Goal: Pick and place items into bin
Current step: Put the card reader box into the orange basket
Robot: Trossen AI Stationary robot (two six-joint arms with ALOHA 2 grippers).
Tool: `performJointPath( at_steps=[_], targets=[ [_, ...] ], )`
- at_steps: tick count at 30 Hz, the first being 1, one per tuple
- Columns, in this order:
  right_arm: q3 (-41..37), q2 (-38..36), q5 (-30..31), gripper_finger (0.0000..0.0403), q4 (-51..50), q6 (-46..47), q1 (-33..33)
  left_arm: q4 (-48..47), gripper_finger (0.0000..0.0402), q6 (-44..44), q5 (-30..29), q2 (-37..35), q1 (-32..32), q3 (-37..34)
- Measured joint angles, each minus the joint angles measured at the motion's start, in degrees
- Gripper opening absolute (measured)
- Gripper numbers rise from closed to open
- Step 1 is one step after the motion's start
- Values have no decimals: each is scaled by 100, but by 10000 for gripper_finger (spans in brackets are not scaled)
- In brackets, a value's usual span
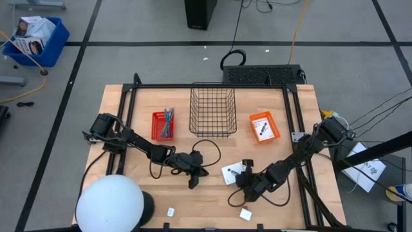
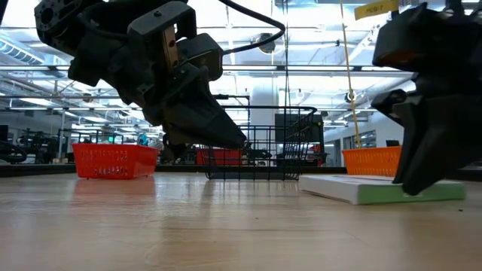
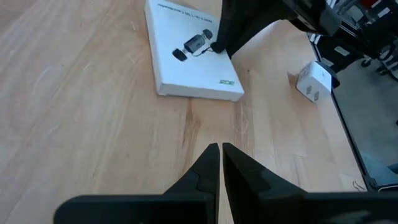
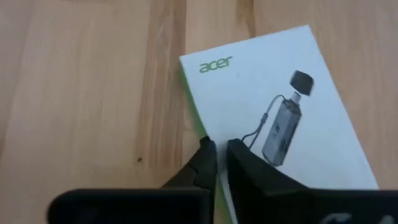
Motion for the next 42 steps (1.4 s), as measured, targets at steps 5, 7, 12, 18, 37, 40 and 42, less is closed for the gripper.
performJointPath(
  at_steps=[5, 7, 12, 18, 37, 40, 42],
  targets=[
    [-25, -12, -45, 4, 353, 295, -7, 0, 24, 2, 0, 0, 0, 0],
    [-26, -85, -20, 2, 414, 372, -9, 0, 24, 2, 0, 0, 0, 0],
    [105, -385, 257, 1, 413, 378, -5, 0, 24, 4, -2, 0, 0, 0],
    [205, -778, 571, 2, 217, 331, -9, 0, 24, 17, -2, 0, 0, 0],
    [285, -1682, -1042, 85, -482, -472, -1459, 0, 24, 93, -2, 0, 0, 0],
    [284, -1687, -1437, 136, -745, -775, -1838, 17, 24, 103, -2, 0, 0, 0],
    [283, -1640, -1612, 167, -796, -898, -2038, 15, 24, 115, -2, 0, 0, 0]
  ],
)
